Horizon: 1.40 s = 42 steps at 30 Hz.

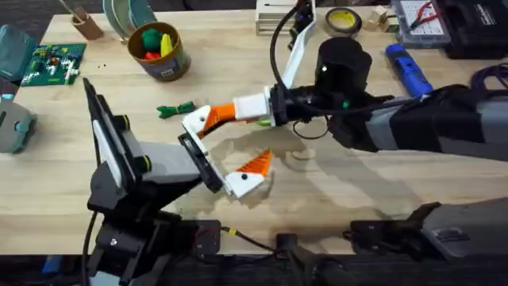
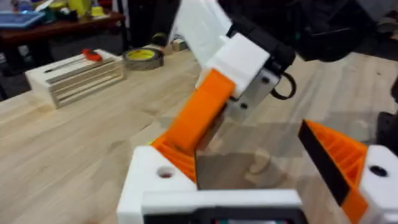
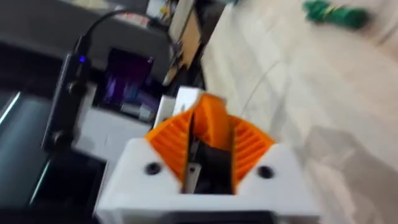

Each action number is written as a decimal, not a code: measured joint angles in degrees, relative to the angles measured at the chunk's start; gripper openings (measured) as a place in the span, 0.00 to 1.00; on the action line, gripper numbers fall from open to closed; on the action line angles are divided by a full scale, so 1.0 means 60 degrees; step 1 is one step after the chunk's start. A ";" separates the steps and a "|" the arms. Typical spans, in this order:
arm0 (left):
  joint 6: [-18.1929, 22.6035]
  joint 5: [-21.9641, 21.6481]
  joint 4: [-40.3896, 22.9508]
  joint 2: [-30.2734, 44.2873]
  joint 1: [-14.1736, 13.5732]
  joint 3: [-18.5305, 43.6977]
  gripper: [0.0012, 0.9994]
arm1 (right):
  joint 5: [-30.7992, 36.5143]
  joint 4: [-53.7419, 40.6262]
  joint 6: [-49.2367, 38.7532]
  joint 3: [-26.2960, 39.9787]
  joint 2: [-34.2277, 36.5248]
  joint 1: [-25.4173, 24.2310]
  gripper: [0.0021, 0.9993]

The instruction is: Pick up the gripper from the table and insert it into the empty holder that is missing its gripper. Then pick up a screw, insert it into the mounting hole, and use the screwdriver to tighten it. Finally, clean up the table by picking up the vegetable and placing it into the bucket.

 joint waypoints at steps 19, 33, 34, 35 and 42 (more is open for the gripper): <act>0.0029 0.0963 -0.0055 0.0000 -0.0211 0.0000 0.99 | -0.2010 0.0080 -0.0019 0.0000 0.0000 0.0390 0.89; 0.0029 0.1036 -0.0073 0.0001 -0.0211 0.0000 0.99 | -0.2075 0.0059 -0.0019 0.0000 0.0000 0.0329 0.89; 0.0029 0.1044 -0.0073 0.0000 -0.0211 0.0000 0.99 | -0.2072 0.0003 -0.0021 0.0000 0.0000 0.0285 0.89; 0.0029 0.1061 -0.0073 0.0001 -0.0211 0.0000 0.99 | -0.2072 -0.0101 -0.0023 0.0000 0.0000 0.0219 0.89; 0.0029 0.1065 -0.0073 0.0000 -0.0211 0.0000 0.99 | -0.2069 -0.1407 -0.0216 0.0000 0.0000 -0.0490 0.89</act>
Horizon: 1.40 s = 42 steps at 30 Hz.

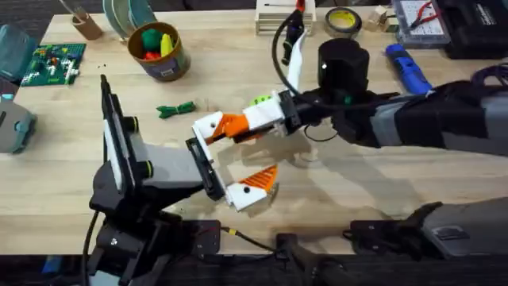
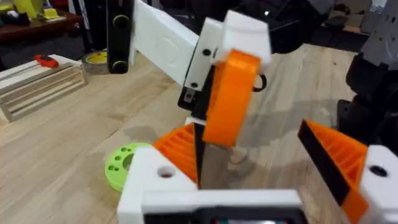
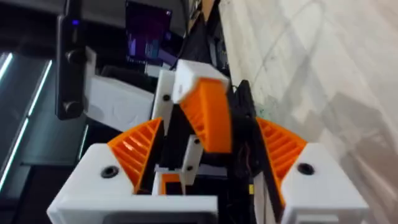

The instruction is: Pick up the gripper from the table and insert it into the empty holder that is missing its gripper. Then pick up a screw, insert it into the mounting hole, and use the screwdriver to tighten it. Finally, clean up the table by picking up the vegetable and placing it into the bucket.

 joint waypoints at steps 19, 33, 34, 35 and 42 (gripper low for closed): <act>0.0000 0.0004 0.0000 0.0002 0.0000 0.0000 0.99 | 0.0000 -0.0031 -0.0138 0.0000 -0.0002 -0.1158 0.90; 0.0000 0.0004 0.0007 0.0003 0.0000 0.0000 0.99 | 0.0000 -0.0035 -0.0138 0.0000 0.0000 -0.1200 0.90; 0.0000 0.0004 0.0007 0.0004 0.0000 0.0000 0.99 | 0.0000 -0.0035 -0.0138 0.0000 0.0000 -0.1200 0.90; 0.0000 0.0004 0.0007 0.0002 0.0000 0.0000 0.99 | 0.0000 -0.0035 -0.0138 0.0000 -0.0002 -0.1200 0.90; 0.0026 0.0013 0.0015 0.0002 0.0000 0.0000 0.80 | 0.0000 -0.0035 -0.0138 0.0000 0.0000 -0.1200 0.90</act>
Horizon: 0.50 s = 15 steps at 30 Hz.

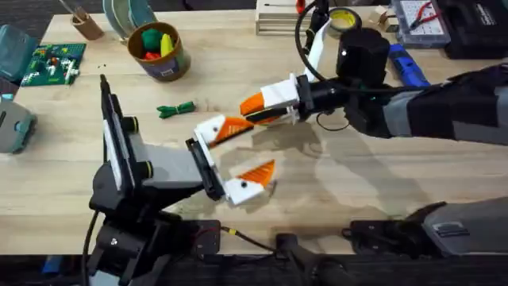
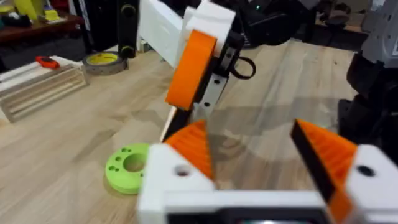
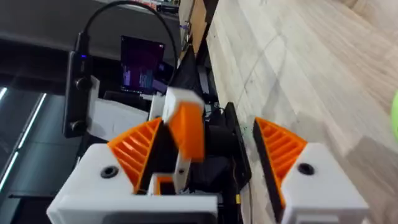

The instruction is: Pick up the gripper from the table and insert it into the empty holder that is missing its gripper. Then pick up a screw, insert it into the mounting hole, and use the screwdriver to tighten it. Finally, clean up the table by picking up the vegetable and placing it into the bucket.

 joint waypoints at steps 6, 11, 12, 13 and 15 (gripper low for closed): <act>0.0034 0.0020 0.0018 0.0001 0.0000 0.0000 0.02 | 0.0001 0.0000 0.0000 0.0000 0.0000 0.0000 0.90; 0.0036 0.0020 0.0015 0.0002 0.0000 0.0000 0.00 | 0.0198 0.0000 0.0000 0.0000 0.0000 0.0000 0.90; 0.0036 0.0020 0.0015 -0.0002 0.0000 0.0000 0.00 | 0.0298 0.0000 0.0000 0.0000 -0.0003 0.0000 0.90; 0.0036 0.0020 0.0015 -0.0002 0.0000 0.0000 0.00 | 0.0388 0.0000 -0.0002 0.0000 0.0000 0.0000 0.90; 0.0036 0.0020 0.0015 0.0002 0.0000 0.0000 0.00 | 0.0552 0.0000 -0.0004 0.0000 0.0000 0.0000 0.90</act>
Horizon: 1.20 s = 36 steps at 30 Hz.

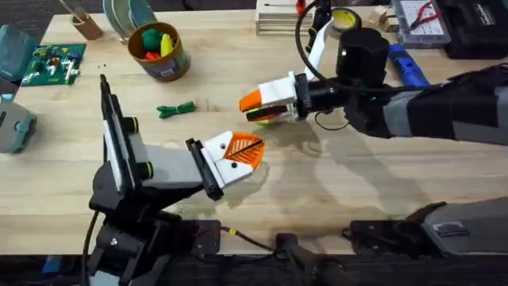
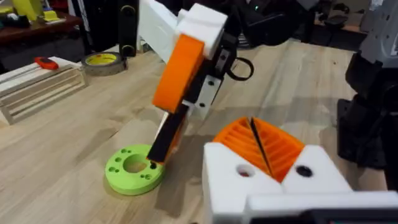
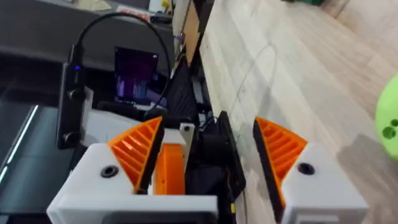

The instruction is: Pick up the gripper from the table and insert it into the empty holder that is missing its gripper. Then pick up a screw, insert it into the mounting hole, and use the screwdriver to tighten it. Finally, clean up the table by picking up the vegetable and placing it into the bucket.

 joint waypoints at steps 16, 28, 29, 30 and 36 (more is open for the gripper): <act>0.0007 -0.0007 -0.0029 0.0000 0.0000 0.0000 0.00 | 0.1487 -0.0022 -0.1316 0.0007 0.0000 0.0000 0.90; 0.0011 -0.0267 -0.0029 -0.0001 0.0000 0.0000 0.00 | 0.2790 -0.5303 -0.4790 0.1676 -0.0006 -0.0455 0.90; 0.0011 -0.0305 -0.0029 -0.0003 0.0000 0.0000 0.00 | 0.2985 -0.5866 -0.5127 0.1869 -0.0025 -0.0459 0.90; 0.0011 -0.0386 -0.0030 -0.0002 0.0000 0.0000 0.00 | 0.3201 -0.6391 -0.5494 0.2068 -0.0085 -0.0455 0.90; 0.0047 -0.1122 -0.0033 -0.0003 0.0000 0.0000 0.00 | 0.4519 -0.9313 -0.7463 0.3464 -0.0753 -0.0455 0.90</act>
